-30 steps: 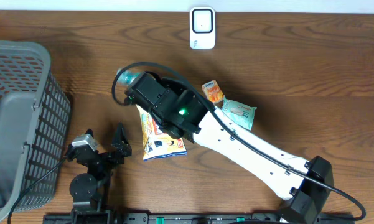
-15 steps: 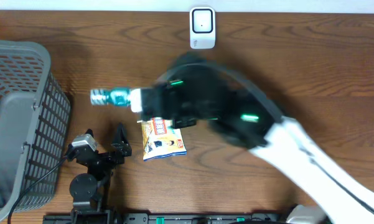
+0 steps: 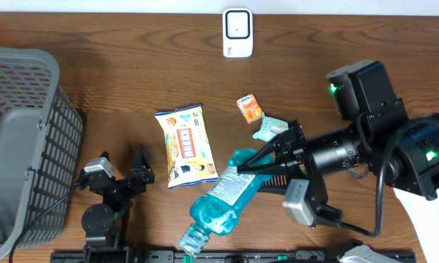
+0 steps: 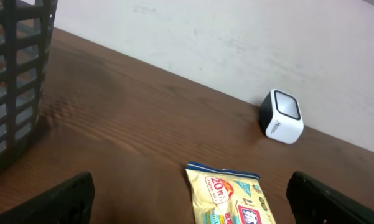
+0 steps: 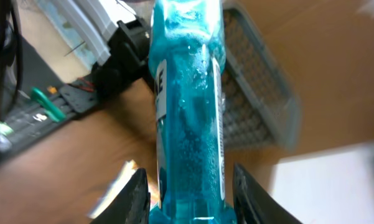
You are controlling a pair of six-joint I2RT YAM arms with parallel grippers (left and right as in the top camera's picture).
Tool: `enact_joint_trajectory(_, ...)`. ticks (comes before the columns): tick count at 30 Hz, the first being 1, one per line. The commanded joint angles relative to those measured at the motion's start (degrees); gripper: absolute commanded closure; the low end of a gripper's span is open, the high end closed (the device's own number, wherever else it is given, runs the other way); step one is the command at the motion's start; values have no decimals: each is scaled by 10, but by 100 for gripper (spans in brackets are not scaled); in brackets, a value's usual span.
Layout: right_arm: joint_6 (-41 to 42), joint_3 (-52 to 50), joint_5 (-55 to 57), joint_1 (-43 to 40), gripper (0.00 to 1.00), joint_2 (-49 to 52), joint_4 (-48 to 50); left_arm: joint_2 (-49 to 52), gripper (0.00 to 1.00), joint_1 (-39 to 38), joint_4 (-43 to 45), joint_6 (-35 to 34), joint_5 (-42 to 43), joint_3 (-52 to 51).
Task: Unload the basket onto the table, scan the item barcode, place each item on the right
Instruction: 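Swing the held bottle toward the scanner and rotate it sideways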
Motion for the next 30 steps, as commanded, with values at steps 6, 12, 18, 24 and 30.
enact_joint_trajectory(6,-124,7,-79,-3,99,3,183,-4,3,2,-17,1,5,-10)
enact_joint_trajectory(12,-124,7,-15,-6,99,25,266,-4,3,2,-17,1,5,-10)
enact_joint_trajectory(18,-124,7,28,-18,99,48,277,-4,3,2,-17,1,5,-10)
enact_joint_trajectory(24,-124,7,42,-47,99,70,304,-4,3,2,-17,1,5,-10)
enact_joint_trajectory(30,-124,7,40,-66,99,73,282,-4,3,2,-17,1,5,-10)
